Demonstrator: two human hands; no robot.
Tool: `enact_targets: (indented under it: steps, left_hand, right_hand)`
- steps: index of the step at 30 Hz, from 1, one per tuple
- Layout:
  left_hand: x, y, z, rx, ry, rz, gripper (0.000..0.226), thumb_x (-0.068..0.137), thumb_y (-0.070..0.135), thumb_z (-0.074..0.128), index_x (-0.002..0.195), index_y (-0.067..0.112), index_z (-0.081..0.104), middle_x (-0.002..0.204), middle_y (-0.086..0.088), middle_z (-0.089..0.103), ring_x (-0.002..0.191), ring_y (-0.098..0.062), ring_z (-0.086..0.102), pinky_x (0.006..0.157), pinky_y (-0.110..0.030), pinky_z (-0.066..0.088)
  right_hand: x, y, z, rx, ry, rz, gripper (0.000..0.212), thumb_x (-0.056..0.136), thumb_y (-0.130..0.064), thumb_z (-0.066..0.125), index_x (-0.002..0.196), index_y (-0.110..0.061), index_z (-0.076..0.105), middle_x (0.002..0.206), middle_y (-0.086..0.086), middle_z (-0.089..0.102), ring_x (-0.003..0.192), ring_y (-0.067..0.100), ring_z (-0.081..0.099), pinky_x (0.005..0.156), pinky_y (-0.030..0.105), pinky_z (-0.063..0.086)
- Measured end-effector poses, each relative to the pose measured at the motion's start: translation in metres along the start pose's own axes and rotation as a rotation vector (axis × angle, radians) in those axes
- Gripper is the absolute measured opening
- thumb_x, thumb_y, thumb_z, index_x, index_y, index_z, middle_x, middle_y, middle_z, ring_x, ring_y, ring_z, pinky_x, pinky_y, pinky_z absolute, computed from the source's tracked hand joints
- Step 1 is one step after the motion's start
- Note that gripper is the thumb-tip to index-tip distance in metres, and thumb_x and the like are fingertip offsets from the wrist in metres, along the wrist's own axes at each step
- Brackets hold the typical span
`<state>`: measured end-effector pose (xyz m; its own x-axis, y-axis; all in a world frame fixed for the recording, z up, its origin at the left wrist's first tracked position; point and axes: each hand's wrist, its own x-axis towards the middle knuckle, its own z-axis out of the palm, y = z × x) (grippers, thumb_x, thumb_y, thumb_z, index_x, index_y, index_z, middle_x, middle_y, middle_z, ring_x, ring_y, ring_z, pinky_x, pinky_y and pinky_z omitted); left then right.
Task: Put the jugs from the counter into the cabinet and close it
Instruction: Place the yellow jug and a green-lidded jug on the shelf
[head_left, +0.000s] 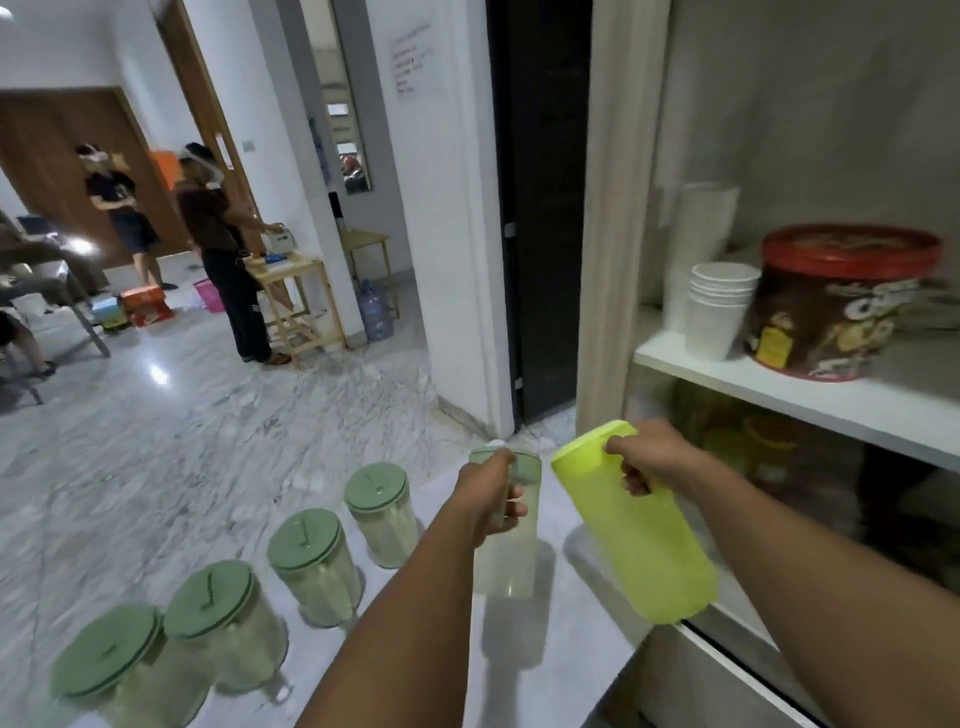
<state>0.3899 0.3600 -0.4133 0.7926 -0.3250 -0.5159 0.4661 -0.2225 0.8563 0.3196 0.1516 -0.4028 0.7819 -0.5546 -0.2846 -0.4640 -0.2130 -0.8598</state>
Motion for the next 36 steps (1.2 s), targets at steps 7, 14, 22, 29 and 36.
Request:
enact_targets:
  steps: [7,14,22,29,36]
  left_hand:
    - [-0.126,-0.002,0.062,0.154,-0.301,0.038,0.029,0.097,0.042,0.044,0.089,0.015,0.052,0.065,-0.004,0.047,0.05,-0.018,0.043,0.055,-0.025,0.039]
    - [-0.239,0.014,0.179,0.391,-0.637,0.139,0.037,0.097,0.045,0.042,0.084,0.012,0.054,0.066,-0.004,0.051,0.055,-0.018,0.048,0.059,-0.027,0.04]
    - [-0.375,0.009,0.368,0.522,-0.914,0.29,0.04,0.096,0.047,0.042,0.082,0.015,0.059,0.07,-0.001,0.058,0.057,-0.015,0.049,0.057,-0.026,0.039]
    - [-0.466,-0.003,0.522,0.344,-0.966,0.479,0.027,0.092,0.041,0.046,0.089,0.017,0.06,0.083,-0.002,0.06,0.064,-0.017,0.054,0.063,-0.028,0.038]
    - [-0.478,-0.012,0.623,0.178,-0.899,0.509,0.034,0.088,0.027,0.061,0.117,0.011,0.066,0.102,-0.009,0.067,0.081,-0.022,0.061,0.075,-0.033,0.046]
  right_hand:
    - [-0.165,0.028,-0.114,0.119,0.122,0.027,0.02,0.09,-0.009,0.064,0.091,-0.001,0.046,0.07,0.018,0.045,0.042,0.027,0.051,0.055,0.042,0.045]
    - [-0.308,0.075,-0.262,0.164,0.272,0.171,0.022,0.094,-0.023,0.063,0.091,-0.005,0.049,0.068,0.012,0.043,0.049,0.027,0.054,0.051,0.034,0.046]
    - [-0.467,0.122,-0.432,0.135,0.569,0.158,0.02,0.098,-0.024,0.056,0.098,-0.005,0.051,0.076,0.015,0.048,0.057,0.025,0.059,0.047,0.031,0.057]
    - [-0.547,0.156,-0.549,0.294,1.04,-0.046,0.01,0.091,-0.008,0.059,0.091,-0.001,0.053,0.07,0.016,0.049,0.059,0.029,0.054,0.06,0.039,0.047]
    - [-0.53,0.192,-0.617,0.399,1.2,-0.233,0.011,0.087,-0.015,0.061,0.076,-0.014,0.06,0.068,0.007,0.06,0.066,0.023,0.062,0.07,0.037,0.048]
